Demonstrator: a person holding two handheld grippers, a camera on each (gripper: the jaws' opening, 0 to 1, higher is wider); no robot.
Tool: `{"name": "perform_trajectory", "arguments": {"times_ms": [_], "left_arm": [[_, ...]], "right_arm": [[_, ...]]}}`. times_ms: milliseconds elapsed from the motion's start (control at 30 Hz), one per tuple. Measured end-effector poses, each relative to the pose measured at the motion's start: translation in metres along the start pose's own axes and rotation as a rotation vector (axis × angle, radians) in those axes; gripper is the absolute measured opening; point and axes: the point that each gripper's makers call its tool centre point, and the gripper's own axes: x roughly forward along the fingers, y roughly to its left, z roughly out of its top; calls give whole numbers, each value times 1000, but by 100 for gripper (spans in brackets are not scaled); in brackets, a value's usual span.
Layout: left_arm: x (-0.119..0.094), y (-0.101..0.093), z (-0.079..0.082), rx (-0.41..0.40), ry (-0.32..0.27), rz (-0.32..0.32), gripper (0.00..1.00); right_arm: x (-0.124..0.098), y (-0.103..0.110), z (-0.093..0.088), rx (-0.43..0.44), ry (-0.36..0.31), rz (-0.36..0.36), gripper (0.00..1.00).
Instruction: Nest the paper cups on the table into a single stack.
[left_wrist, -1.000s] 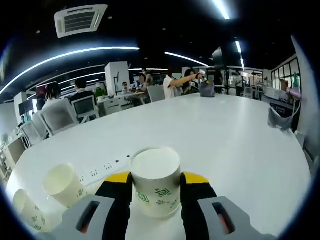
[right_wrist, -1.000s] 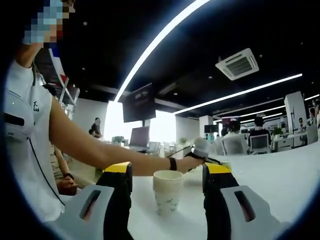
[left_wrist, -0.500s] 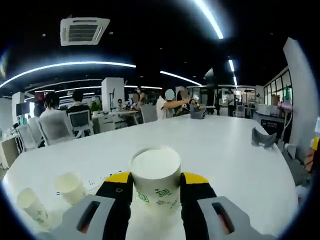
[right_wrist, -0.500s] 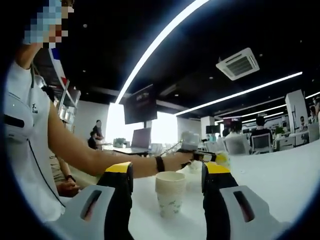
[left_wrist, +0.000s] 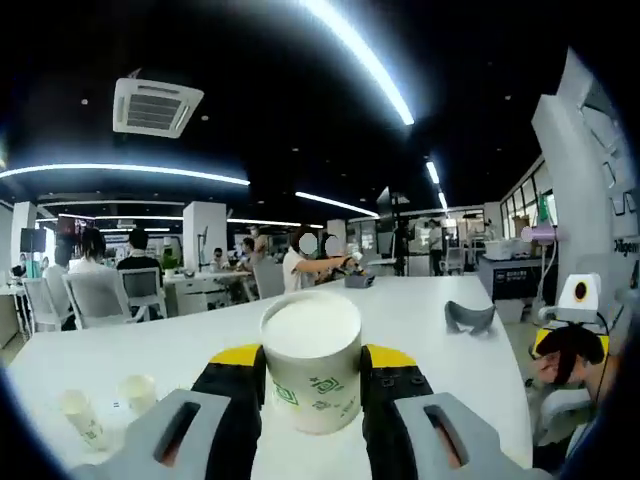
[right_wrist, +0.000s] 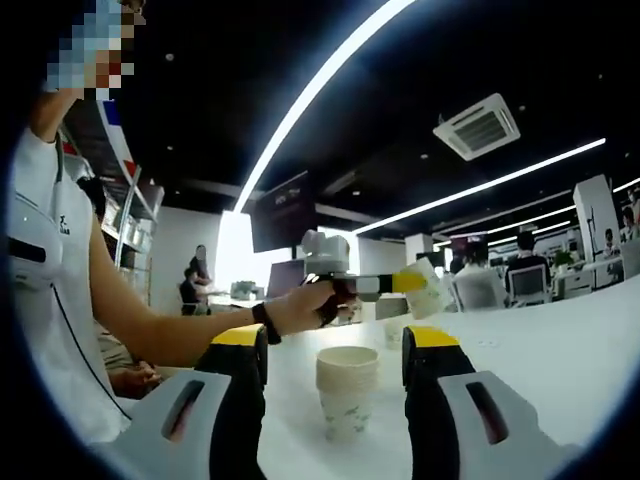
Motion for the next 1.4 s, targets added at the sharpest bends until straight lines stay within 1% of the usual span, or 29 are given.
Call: {"name": "perform_trajectory", "arguments": {"times_ms": [33,133,200,300,433,567,733,900,1067,1100,1267,1400], "left_arm": [[-7,-7,3,3,-9,-5,40],[-19,-17,7,20,-26,-12,40],[-28,-20,8,25,-38,-5,40],[-40,-26,10,11,-60,-7,40],[-53,-34,16,-13,-85,-24,40],[-65,-42,24,-11,-105,-27,40],[-79,-57,25,-6,-121,-39,40],[-96,-66,28,-25,-154,-41,40],[-105,-72,29,-42,-178,-41,40],[-107,-78,29,-44,-182,-40,40],[-119,-94,33,-62,-214,-43,40],[-127,-107,37,-52,-229,-46,40]], "right_arm": [[1,1,-1,0,0,1,57],[2,2,-2,1,1,4,56],[3,2,-3,4,0,6,56],[4,4,-3,4,1,10,56],[6,6,-3,-1,6,17,56],[8,5,-2,-5,5,15,56],[10,2,-3,1,-1,11,55],[13,-1,-5,12,0,7,55],[16,-1,-5,21,-6,11,55],[17,-1,-5,22,-7,13,55],[21,2,-3,30,-18,22,53],[26,6,-3,33,-21,35,53]]}}
